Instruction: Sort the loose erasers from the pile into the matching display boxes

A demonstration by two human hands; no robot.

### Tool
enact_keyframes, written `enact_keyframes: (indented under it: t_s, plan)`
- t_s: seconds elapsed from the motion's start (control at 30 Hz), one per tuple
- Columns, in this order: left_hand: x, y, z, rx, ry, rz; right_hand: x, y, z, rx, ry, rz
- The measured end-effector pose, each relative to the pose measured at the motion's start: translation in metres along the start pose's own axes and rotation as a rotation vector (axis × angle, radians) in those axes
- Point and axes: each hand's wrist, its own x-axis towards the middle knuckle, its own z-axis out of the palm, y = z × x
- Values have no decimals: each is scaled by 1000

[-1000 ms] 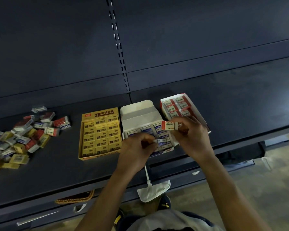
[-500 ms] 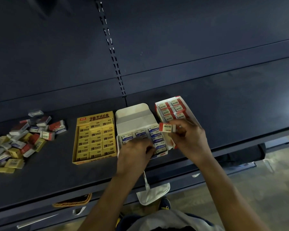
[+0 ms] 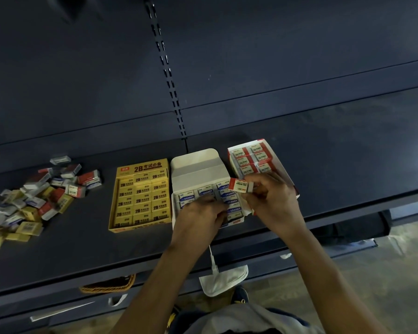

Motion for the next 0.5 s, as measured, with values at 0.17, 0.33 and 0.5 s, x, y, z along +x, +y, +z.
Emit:
enact_keyframes:
  t_s: [0.17,0.33,0.5]
  plan:
    - [0,5,-7,-142,136,-84,-2,-3,4,9,19,12]
    - [4,19,-16,-345,194,-224,-6,-16,10,139,-9,33]
    - [4,27,-20,-551,171,-346,-9,-27,9,247,-138,-40]
